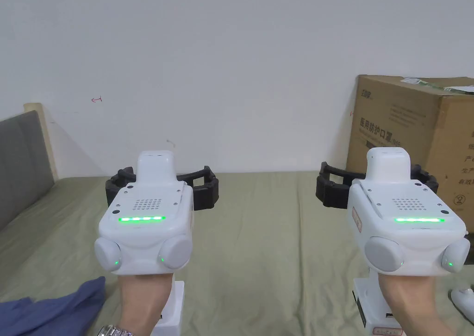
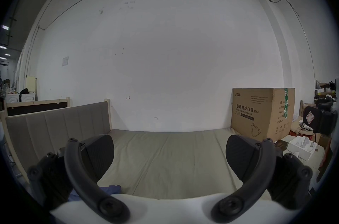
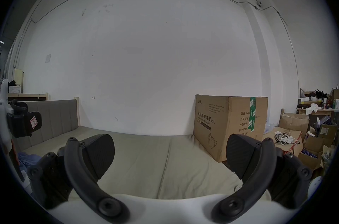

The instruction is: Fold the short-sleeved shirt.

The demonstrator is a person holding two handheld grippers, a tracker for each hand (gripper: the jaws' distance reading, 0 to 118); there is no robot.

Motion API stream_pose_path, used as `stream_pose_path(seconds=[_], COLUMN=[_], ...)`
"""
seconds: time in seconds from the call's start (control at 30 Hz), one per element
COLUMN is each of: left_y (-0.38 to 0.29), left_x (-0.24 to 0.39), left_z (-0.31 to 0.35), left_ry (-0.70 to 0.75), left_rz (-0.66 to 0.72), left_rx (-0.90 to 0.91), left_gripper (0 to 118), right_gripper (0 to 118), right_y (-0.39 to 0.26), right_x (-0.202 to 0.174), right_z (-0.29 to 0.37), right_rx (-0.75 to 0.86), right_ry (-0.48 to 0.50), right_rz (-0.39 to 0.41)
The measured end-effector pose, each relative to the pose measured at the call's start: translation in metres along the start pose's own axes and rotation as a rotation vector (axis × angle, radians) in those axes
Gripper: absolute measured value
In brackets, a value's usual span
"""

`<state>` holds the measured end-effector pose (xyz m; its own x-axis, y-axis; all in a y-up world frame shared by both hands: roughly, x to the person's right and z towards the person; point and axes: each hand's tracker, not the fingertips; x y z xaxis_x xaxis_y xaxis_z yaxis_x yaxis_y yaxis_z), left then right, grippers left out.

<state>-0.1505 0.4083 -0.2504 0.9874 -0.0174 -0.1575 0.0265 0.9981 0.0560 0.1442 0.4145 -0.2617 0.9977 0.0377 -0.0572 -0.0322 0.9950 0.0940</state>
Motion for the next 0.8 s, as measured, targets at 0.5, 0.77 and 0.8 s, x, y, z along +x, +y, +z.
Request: stream_pose_path(seconds=[0.5,0.77,0.8], left_y=[-0.007,-0.012,-0.011], left_x=[0.012,0.018,0.017], left_z=[0.002,0.006,0.006], left_ry=[-0.024,-0.048,-0.049], left_rz=[-0.079,-0.064,-0.056], left_rx=[-0.032,-0.044,-0.045], left_gripper=[2,1,1], right_gripper=[71,1,0], right_y=[-0.003,-0.012,-0.013], right_x=[0.0,-0.001,-0.003], right_z=[0.004,0.004,0.005], right_rx=[-0.042,-0.067,-0.065], right_ry=[0.038,0.001,0.001], right_rz=[0.028,0.046,0.053])
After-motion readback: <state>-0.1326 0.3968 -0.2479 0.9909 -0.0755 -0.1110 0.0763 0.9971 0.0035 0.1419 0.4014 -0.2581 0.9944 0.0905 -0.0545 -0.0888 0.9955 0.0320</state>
